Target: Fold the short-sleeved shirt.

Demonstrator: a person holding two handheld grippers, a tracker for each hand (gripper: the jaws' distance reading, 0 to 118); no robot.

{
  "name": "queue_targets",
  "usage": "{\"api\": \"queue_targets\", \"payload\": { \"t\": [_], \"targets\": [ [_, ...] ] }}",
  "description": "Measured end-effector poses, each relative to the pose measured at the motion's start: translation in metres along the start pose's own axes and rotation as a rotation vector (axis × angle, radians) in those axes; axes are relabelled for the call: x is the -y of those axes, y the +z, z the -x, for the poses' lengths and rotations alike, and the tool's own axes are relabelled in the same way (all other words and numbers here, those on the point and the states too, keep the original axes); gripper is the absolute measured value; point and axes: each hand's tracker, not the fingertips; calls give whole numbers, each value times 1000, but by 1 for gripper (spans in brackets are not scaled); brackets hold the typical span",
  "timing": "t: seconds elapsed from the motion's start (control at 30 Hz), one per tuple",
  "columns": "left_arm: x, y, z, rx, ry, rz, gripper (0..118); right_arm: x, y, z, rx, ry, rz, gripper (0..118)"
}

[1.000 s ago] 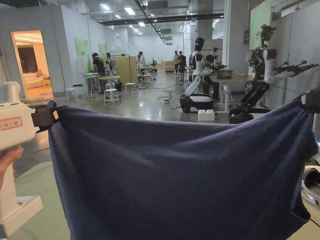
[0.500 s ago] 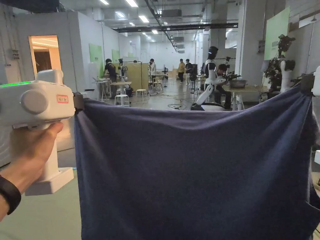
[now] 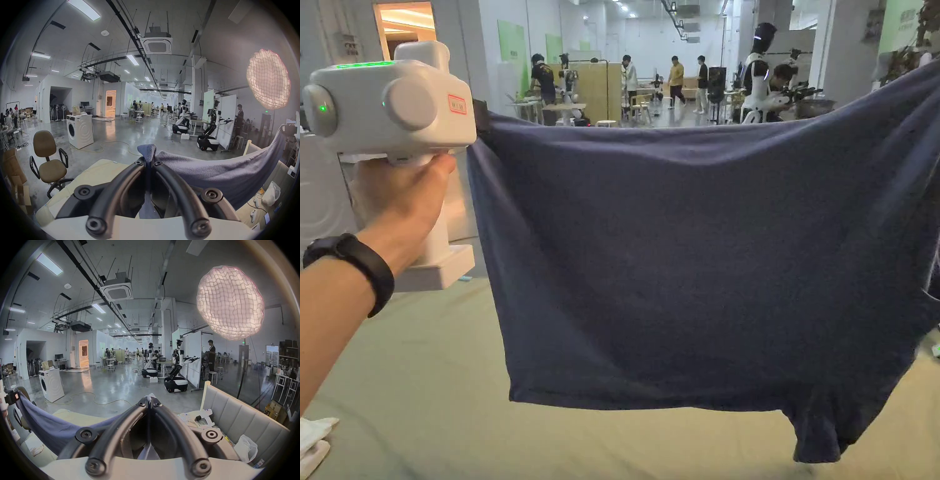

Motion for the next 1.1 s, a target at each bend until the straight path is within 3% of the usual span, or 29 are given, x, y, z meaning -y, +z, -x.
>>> {"api": "queue_targets", "payload": {
  "t": [0.2, 0.33, 0.43, 0.47, 0.67, 0.83, 1.0, 1.1],
  "targets": [
    [39, -21, -1, 12, 16, 50, 6, 36, -18, 2, -6, -7, 58, 2],
    [111, -31, 0, 54, 76, 179, 6, 103, -20, 0, -34, 35, 175, 2],
    [165, -15, 3, 101, 121, 225, 6, 159, -7, -15, -76, 5, 238, 2],
    [180, -5, 5, 123, 122, 235, 6, 177, 3, -22, -92, -14, 239, 2],
    [274, 83, 37, 195, 141, 284, 6, 279, 103, -61, -111, 52, 308, 2],
    [344, 169, 65, 233, 106, 398, 6, 353, 207, -94, -139, 8, 420, 2],
    [410, 230, 85, 233, 70, 561, 6, 421, 287, -122, -114, -131, 537, 2],
    [446, 249, 94, 250, 68, 671, 6, 457, 316, -126, -84, -109, 626, 2]
  ]
}}
